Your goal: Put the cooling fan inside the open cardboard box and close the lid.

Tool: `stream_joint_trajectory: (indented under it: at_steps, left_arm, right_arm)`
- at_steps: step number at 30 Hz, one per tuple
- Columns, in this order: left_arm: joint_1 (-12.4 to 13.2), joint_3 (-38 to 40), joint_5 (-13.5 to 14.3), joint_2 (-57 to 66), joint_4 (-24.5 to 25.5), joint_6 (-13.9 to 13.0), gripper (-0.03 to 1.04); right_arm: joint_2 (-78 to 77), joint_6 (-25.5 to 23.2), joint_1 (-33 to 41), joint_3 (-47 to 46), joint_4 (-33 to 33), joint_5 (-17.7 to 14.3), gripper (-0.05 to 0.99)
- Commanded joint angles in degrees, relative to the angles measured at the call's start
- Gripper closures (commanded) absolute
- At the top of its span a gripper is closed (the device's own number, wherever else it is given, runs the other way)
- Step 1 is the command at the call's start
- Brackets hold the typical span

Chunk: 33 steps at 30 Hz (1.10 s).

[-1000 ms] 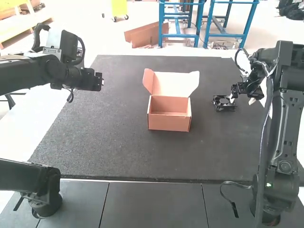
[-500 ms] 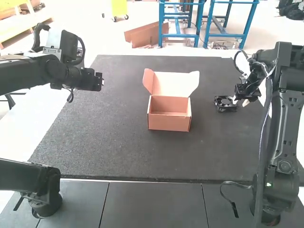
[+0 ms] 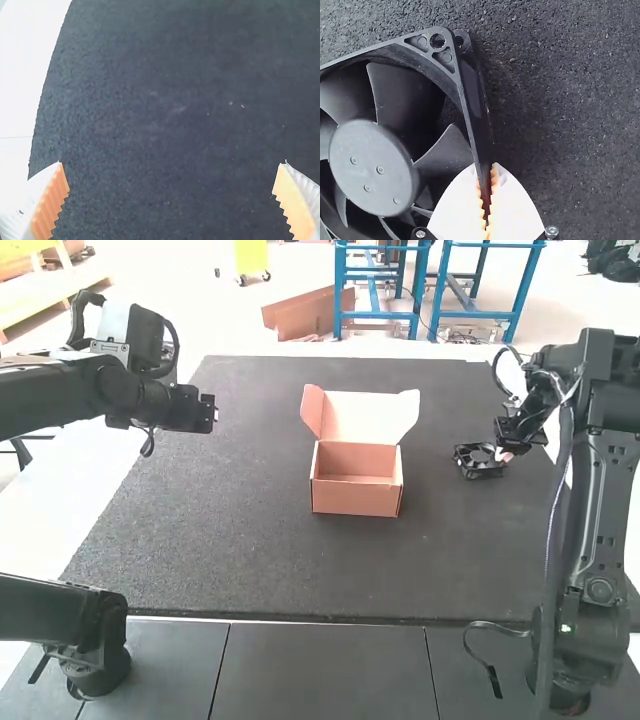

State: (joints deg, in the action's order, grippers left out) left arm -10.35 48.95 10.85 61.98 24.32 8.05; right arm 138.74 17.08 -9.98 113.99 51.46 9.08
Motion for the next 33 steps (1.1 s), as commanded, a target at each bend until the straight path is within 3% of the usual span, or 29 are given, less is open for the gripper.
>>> stream_joint_trajectory:
  at_steps: [1,4,12,18,23,33]
  left_arm:
    - [0.3,2.3,-0.5,-0.5,-0.2,-1.6,0.04]
    - [0.3,1.4,-0.5,-0.9,-0.8,-2.8,0.04]
    - [0.1,0.6,-0.5,-1.6,-2.5,-5.5,0.04]
    - [0.1,0.3,-1.0,-1.6,-2.6,-6.6,0.04]
    - [0.1,-0.3,-1.3,-2.4,-3.5,-7.4,0.04]
    - [0.1,-1.6,-3.2,-4.5,-4.4,-7.3,0.04]
  right_arm:
    - [-2.2,-1.7,-0.7,0.6,1.0,3.8,0.95]
    - [-5.0,-2.1,-0.9,0.5,1.1,4.2,0.95]
    - [-14.1,-3.3,-1.2,-0.3,2.5,9.2,0.95]
    - [-23.5,-4.7,-0.9,-5.5,2.5,9.6,0.94]
    - [-32.7,-8.5,-0.7,-12.5,2.4,9.7,0.94]
    - [-52.0,-24.8,1.3,-29.9,2.1,9.3,0.94]
